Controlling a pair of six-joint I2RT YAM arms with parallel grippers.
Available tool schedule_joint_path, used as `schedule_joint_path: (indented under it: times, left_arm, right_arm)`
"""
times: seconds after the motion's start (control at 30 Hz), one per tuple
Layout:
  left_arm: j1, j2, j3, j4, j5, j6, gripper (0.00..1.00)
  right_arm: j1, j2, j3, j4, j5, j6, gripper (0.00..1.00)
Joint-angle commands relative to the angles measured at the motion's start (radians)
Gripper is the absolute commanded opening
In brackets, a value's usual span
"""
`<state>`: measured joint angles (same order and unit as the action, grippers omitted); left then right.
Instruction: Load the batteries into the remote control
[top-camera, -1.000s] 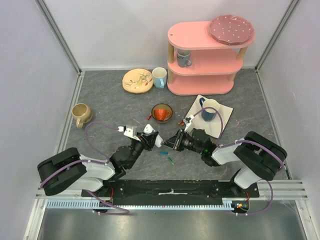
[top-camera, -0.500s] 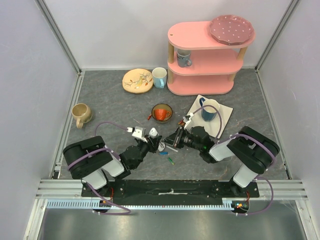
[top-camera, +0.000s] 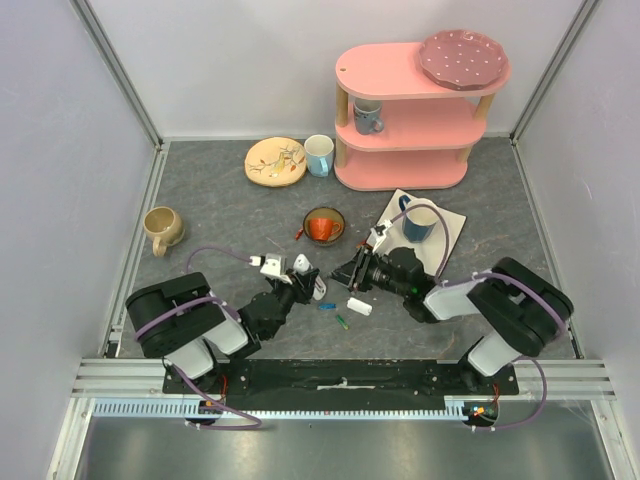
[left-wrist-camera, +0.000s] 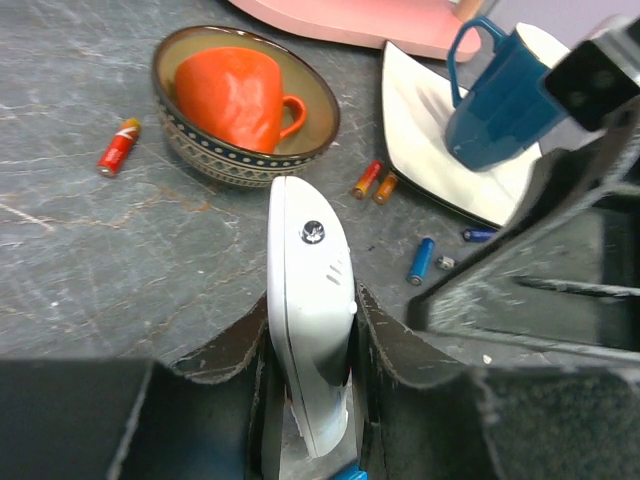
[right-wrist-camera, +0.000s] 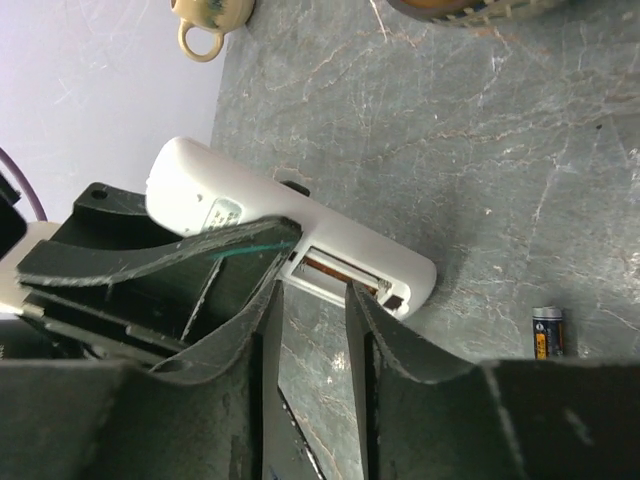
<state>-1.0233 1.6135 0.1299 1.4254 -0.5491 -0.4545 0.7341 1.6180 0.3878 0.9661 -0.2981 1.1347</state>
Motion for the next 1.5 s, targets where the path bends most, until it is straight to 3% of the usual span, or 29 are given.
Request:
schedule_joint_path:
  times: [0.0,0.1,0.2,0.23,0.3,0.37,0.4,0.43,0.6,0.7,0.83,1.03,1.27,1.47]
  left_arm:
    - [-0.001,-0.039,-0.041,0.237,-0.127,0.066,0.02]
    - [-0.001,-0.108,-0.058,0.228,-0.156,0.073,0.02]
    - [0.000,-0.214,-0.064,0.129,-0.163,0.053,0.02]
    - [-0.001,-0.245,-0.055,0.078,-0.161,0.036,0.02]
    - [-0.001,-0.387,-0.032,-0.194,-0.160,-0.053,0.02]
    - [0.003,-0.507,0.040,-0.479,-0.160,-0.204,0.02]
    - [0.008,-0.606,0.098,-0.736,-0.146,-0.254,0.02]
    - [0.017,-0.647,0.115,-0.832,-0.121,-0.285,0.02]
    - [0.052,-0.921,0.126,-1.098,0.159,-0.283,0.02]
    - [0.069,-1.027,0.126,-1.233,0.262,-0.315,0.02]
    - [0.092,-1.190,0.122,-1.457,0.324,-0.377,0.02]
    - [0.097,-1.245,0.086,-1.479,0.394,-0.455,0.02]
    - [0.123,-1.129,0.091,-1.396,0.567,-0.443,0.02]
    - [0.250,-1.083,0.062,-1.268,0.826,-0.405,0.02]
  right_arm:
    - [-0.012,-0.189,0.055,-0.194,0.019,-0.186,0.41]
    - [-0.010,-0.323,0.112,-0.512,0.083,-0.297,0.48]
    - [-0.010,-0.427,0.152,-0.685,0.198,-0.417,0.52]
    - [-0.012,-0.446,0.158,-0.778,0.224,-0.464,0.53]
    - [-0.012,-0.481,0.164,-0.884,0.290,-0.495,0.53]
    - [-0.010,-0.506,0.160,-0.937,0.328,-0.516,0.54]
    - [-0.010,-0.518,0.154,-0.964,0.338,-0.521,0.54]
    - [-0.010,-0.529,0.149,-0.999,0.352,-0.521,0.55]
    - [-0.010,-0.635,0.097,-1.075,0.444,-0.524,0.59]
    - [-0.007,-0.673,0.092,-1.102,0.415,-0.591,0.60]
    - [0.085,-0.638,0.154,-1.193,0.457,-0.700,0.61]
    - [0.260,-0.505,0.195,-1.211,0.575,-0.713,0.63]
    - [0.271,-0.546,0.191,-1.179,0.701,-0.636,0.63]
    - [0.271,-0.535,0.215,-1.158,0.767,-0.598,0.63]
